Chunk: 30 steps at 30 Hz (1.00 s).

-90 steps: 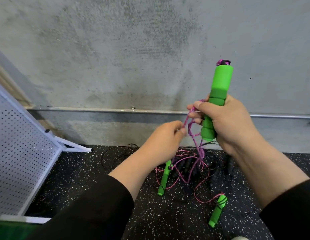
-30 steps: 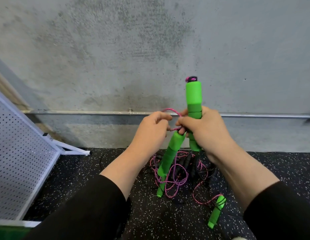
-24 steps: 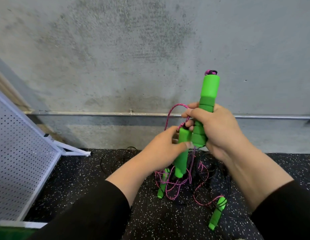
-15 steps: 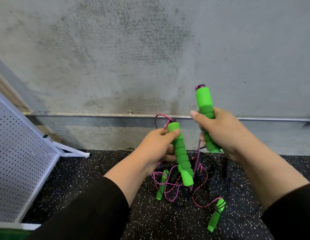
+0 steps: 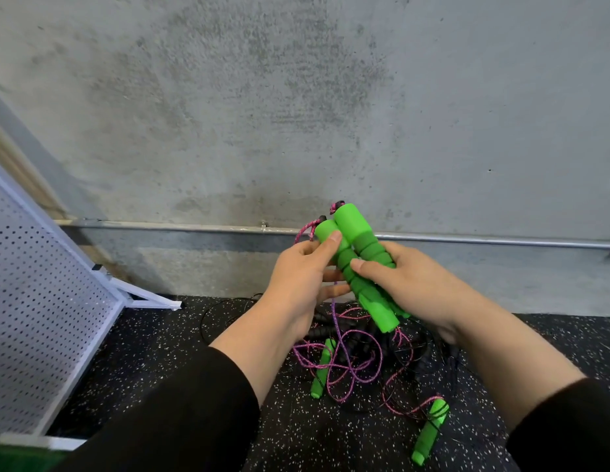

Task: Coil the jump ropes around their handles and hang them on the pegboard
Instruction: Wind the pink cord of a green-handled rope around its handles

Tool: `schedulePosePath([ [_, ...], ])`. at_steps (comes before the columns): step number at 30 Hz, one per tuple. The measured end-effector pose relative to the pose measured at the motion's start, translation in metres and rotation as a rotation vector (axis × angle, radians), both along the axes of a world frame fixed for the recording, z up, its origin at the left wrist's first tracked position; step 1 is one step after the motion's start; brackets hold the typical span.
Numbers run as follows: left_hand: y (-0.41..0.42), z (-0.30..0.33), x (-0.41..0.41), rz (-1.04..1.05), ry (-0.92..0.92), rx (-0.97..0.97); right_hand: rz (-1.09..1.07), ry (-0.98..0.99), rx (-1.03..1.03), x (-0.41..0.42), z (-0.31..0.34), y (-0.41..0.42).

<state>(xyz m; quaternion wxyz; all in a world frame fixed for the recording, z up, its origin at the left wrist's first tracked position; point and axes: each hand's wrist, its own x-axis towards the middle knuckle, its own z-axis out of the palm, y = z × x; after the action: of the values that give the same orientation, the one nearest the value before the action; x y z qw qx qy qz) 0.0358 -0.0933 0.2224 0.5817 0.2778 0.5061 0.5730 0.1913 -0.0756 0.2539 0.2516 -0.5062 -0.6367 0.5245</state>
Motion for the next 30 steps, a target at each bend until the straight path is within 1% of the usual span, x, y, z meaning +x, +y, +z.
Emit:
schedulePosePath([
  [2,0.001,0.0,-0.002,0.03,0.038,0.014,0.053,0.086,-0.101,-0.001,-0.001,-0.003],
  [5,0.002,0.001,-0.005,0.056,0.107,0.035,0.11,0.269,-0.282,-0.002,0.001,-0.005],
  [7,0.002,0.004,-0.007,0.039,0.143,0.02,0.108,0.294,-0.318,-0.002,0.003,-0.004],
  [9,0.003,0.007,-0.012,0.085,0.302,-0.024,0.094,0.265,-0.312,0.0,0.004,-0.002],
  [10,0.004,0.008,-0.016,0.162,0.417,-0.033,0.088,0.263,-0.31,0.001,0.005,-0.002],
  [12,0.008,0.009,-0.027,0.36,0.614,0.038,0.085,0.316,-0.324,0.004,0.007,0.0],
  [13,0.01,0.009,-0.032,0.417,0.667,0.096,0.091,0.357,-0.332,0.005,0.008,0.0],
  [14,0.011,0.012,-0.035,0.423,0.688,0.152,0.095,0.4,-0.344,0.007,0.01,0.001],
  [16,0.011,0.016,-0.038,0.292,0.713,0.23,0.114,0.485,-0.388,0.011,0.012,0.001],
  [19,0.008,0.013,-0.035,0.038,0.63,0.34,0.196,0.575,-0.477,0.017,0.019,0.0],
  [21,0.003,0.014,-0.027,-0.047,0.542,0.409,0.286,0.618,-0.515,0.021,0.023,-0.001],
  [22,0.002,0.015,-0.024,-0.058,0.434,0.437,0.333,0.63,-0.53,0.022,0.026,-0.002],
  [24,0.001,0.018,-0.018,-0.025,0.129,0.452,0.41,0.638,-0.552,0.024,0.028,-0.005],
  [25,0.0,0.021,-0.015,0.003,0.02,0.431,0.44,0.65,-0.562,0.024,0.029,-0.006],
  [26,-0.001,0.025,-0.011,0.019,-0.024,0.395,0.46,0.674,-0.569,0.024,0.029,-0.007],
  [28,-0.005,0.03,-0.006,0.038,0.063,0.329,0.477,0.742,-0.57,0.025,0.028,-0.007],
  [30,-0.008,0.033,-0.002,0.032,0.136,0.337,0.465,0.786,-0.551,0.028,0.028,-0.006],
])
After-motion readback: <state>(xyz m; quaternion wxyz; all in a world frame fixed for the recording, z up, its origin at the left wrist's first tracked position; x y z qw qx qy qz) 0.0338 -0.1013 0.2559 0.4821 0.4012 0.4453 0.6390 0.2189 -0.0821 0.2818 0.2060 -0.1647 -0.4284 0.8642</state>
